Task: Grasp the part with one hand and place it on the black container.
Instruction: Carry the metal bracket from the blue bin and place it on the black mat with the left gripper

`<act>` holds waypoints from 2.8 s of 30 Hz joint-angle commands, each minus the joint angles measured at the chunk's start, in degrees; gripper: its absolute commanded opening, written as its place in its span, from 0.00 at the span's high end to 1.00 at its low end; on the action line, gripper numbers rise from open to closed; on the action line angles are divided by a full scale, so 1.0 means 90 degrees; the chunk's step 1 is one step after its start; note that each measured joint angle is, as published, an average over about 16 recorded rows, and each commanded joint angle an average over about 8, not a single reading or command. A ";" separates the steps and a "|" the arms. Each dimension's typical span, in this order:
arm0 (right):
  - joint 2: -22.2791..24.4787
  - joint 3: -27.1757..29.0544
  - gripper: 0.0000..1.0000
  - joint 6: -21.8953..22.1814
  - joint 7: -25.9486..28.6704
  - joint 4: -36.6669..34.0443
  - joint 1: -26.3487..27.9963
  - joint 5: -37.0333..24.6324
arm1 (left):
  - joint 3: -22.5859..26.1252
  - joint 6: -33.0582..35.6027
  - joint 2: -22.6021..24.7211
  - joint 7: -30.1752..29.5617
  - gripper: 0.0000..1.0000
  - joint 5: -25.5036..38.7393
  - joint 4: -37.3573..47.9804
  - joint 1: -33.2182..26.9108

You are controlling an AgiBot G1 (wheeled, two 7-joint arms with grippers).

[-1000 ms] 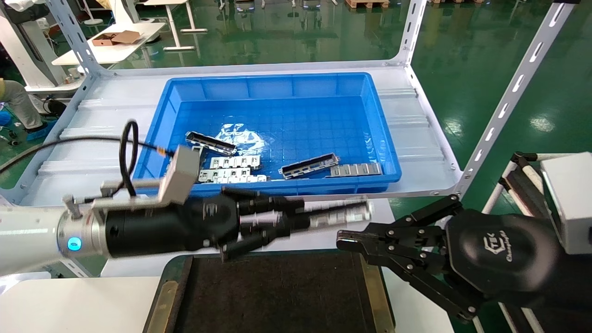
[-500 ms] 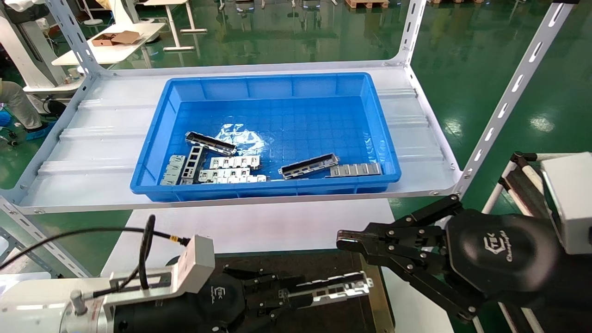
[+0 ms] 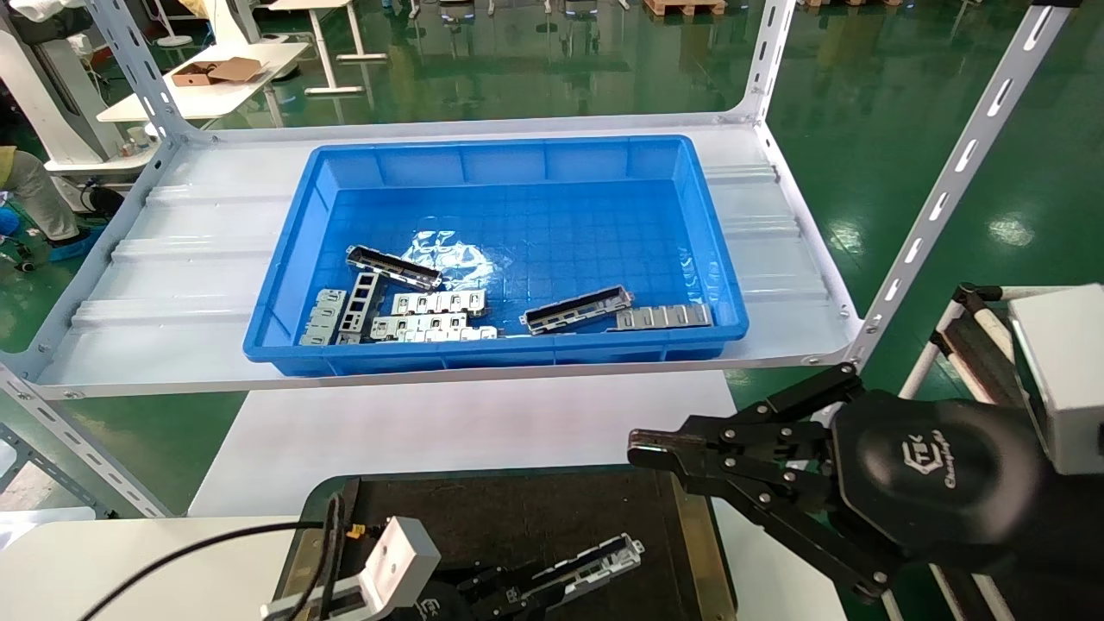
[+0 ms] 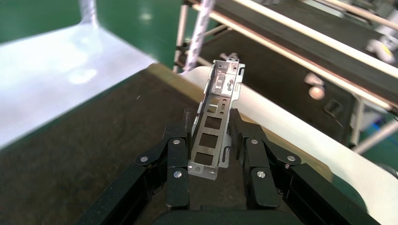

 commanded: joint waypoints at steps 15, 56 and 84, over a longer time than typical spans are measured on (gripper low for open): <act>0.0000 0.0000 1.00 0.0000 0.0000 0.0000 0.0000 0.0000 | -0.0488 -0.2326 0.1225 -0.0014 1.00 -0.0545 -0.0046 0.1154; 0.0001 -0.0001 1.00 0.0001 -0.0001 0.0000 0.0000 0.0001 | -0.2225 -0.5130 0.3746 0.0028 1.00 0.0409 -0.0053 0.2346; 0.0001 -0.0002 1.00 0.0001 -0.0001 0.0000 0.0001 0.0001 | -0.1373 -0.6613 0.3907 -0.1927 1.00 0.1281 -0.0019 0.1997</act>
